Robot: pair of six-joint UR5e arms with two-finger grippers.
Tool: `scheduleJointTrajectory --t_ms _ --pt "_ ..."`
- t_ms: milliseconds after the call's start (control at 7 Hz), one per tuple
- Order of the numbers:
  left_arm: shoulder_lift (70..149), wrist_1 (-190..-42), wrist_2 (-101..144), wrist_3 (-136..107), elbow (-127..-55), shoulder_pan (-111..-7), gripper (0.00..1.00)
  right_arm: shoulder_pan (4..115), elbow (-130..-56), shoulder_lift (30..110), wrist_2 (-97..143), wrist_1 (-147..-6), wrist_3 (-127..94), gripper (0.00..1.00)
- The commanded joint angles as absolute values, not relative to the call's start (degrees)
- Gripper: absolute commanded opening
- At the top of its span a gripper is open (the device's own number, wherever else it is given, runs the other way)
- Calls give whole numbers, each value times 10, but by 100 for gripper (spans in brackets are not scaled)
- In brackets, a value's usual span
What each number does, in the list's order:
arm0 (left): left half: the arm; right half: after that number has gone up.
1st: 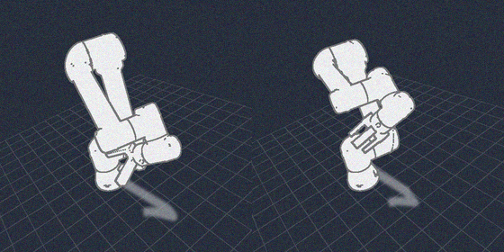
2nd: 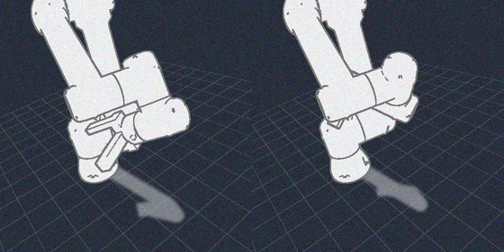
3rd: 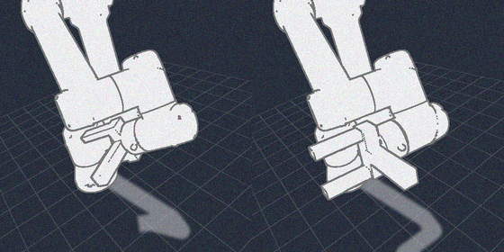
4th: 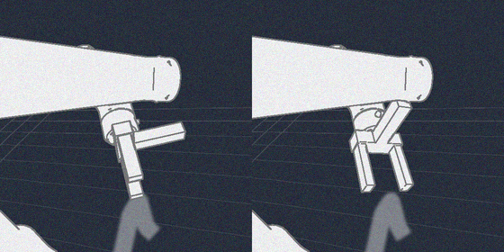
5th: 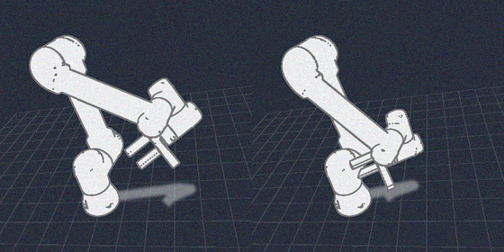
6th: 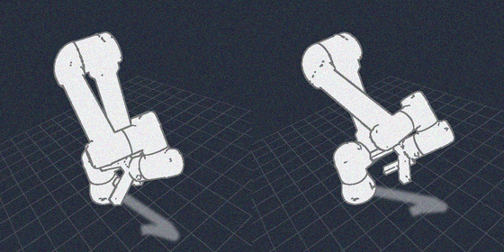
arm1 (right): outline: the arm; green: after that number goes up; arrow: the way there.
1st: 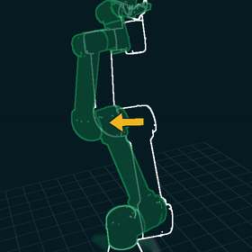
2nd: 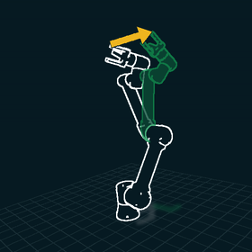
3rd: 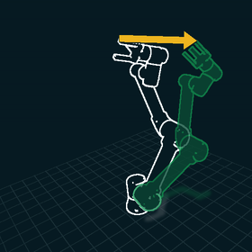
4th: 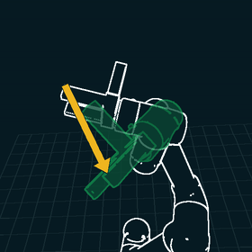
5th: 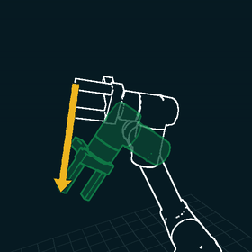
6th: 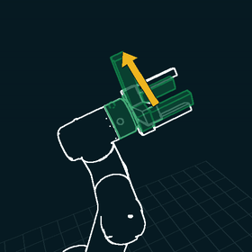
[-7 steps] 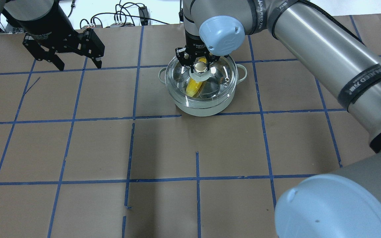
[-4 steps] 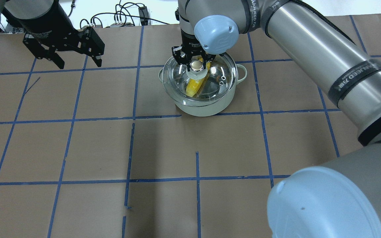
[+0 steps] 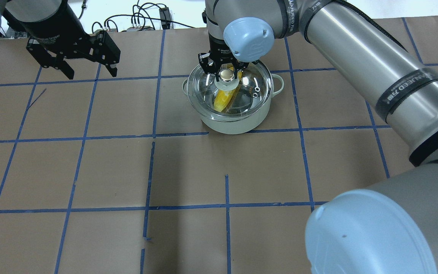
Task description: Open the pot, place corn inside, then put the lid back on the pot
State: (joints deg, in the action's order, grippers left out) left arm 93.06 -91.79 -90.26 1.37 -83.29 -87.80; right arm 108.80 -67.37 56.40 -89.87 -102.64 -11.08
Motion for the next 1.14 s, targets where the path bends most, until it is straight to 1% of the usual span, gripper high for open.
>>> scheduleJointTrajectory --t_ms 0,286,1000 --pt "930 -918 -903 13 -834 -878 100 1086 -654 559 -901 -1024 -108 4" --pt "929 -918 -903 13 -837 -878 100 1086 -639 554 -902 -1019 -108 4" --pt "931 -918 -902 12 -834 -878 100 1084 -647 552 -900 -1017 -107 4"
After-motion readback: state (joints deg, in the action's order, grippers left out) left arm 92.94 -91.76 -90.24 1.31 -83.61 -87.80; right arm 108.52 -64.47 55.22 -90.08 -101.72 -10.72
